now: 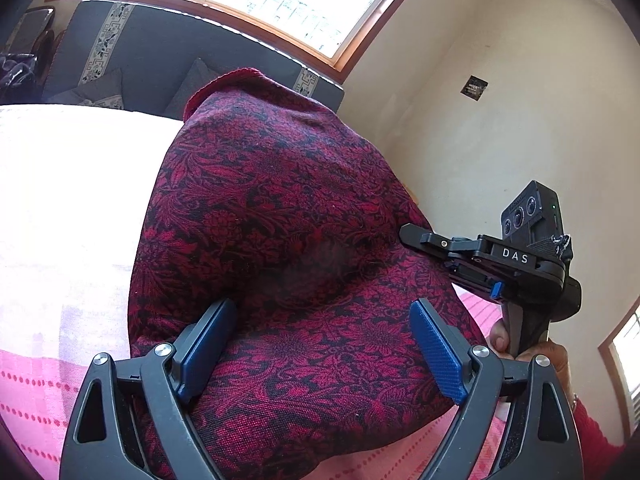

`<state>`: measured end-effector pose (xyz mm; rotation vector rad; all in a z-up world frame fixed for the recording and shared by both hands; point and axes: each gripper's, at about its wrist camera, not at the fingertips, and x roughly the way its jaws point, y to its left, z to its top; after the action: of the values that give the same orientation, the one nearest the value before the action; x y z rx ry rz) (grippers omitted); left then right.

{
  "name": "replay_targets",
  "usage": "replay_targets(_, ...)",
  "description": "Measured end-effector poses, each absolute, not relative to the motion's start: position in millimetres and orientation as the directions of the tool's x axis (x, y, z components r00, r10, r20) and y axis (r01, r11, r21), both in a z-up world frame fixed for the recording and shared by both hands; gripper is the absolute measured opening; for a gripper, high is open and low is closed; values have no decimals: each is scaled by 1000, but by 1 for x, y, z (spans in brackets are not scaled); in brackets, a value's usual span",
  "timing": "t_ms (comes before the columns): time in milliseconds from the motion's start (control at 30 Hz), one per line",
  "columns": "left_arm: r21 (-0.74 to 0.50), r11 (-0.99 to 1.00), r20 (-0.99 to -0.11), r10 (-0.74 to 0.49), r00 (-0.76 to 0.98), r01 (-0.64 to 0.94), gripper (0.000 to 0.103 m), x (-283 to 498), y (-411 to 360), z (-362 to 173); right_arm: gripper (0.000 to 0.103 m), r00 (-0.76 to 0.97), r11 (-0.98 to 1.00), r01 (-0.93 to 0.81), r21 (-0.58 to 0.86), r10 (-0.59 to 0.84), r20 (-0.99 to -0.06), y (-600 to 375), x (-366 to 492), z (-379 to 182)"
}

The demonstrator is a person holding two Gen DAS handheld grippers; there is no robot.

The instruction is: Fold small clothes

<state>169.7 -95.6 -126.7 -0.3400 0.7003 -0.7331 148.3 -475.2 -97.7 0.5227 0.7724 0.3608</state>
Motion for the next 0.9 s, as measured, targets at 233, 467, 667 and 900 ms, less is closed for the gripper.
replay_targets(233,-480,716,-486,-698,526,507,93,171,-103,-125,11,645,731,-51,681,545,-536,-490,148,-136)
replay_targets(467,-400,769,-535,-637,554,498,93,166,-119,-121,14,640,785,-64,616,506,-578,-478,147,-131)
replay_targets(667,-368,791,-554,-609,568,489,93,163,-129,-120,22,641,806,-51,590,480,-599,-469,138,-126)
replay_targets(900,-362,802,-561,-594,577,475,94,160,-136,-119,28,627,841,-57,539,450,-636,-455,114,-115)
